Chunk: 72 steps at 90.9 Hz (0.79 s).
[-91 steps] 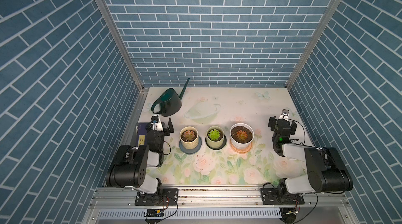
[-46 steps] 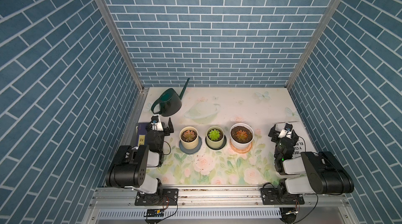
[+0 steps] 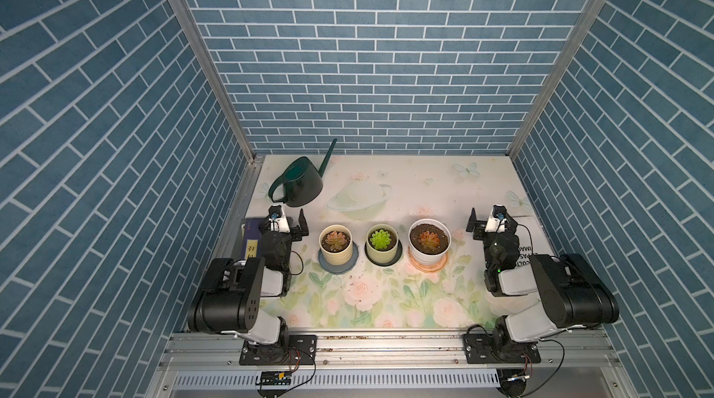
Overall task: Water the succulent around the soil edge
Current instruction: Reset both arms
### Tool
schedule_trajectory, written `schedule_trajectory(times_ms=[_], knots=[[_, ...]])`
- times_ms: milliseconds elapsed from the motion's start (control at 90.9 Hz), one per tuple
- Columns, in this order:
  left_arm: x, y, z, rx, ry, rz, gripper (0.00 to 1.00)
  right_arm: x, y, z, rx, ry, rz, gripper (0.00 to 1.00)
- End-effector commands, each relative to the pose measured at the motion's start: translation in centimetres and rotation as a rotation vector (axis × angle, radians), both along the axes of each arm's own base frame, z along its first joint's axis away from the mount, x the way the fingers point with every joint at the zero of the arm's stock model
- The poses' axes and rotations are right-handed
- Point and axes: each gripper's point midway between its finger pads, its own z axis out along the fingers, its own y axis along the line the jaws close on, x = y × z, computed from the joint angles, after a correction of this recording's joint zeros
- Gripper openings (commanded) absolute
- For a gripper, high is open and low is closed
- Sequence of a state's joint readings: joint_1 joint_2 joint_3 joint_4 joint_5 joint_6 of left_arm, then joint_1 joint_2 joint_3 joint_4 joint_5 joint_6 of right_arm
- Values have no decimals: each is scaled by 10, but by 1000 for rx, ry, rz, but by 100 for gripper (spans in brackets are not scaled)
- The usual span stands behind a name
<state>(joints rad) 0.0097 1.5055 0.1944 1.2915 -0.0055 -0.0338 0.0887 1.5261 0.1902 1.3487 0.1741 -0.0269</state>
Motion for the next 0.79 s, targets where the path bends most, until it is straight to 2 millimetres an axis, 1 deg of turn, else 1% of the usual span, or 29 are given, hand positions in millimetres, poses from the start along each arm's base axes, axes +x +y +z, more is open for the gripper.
schedule_trajectory(times_ms=[0,110,781], knots=[[3,-2,2,9,-4,-10,100,5,2,-7,4,37,51,100],[3,-2,2,9,-5,-10,100,7,13,-8,-4,47,128,100],[3,-2,1,9,-4,-10,100,7,16,-8,-6,44,149,100]])
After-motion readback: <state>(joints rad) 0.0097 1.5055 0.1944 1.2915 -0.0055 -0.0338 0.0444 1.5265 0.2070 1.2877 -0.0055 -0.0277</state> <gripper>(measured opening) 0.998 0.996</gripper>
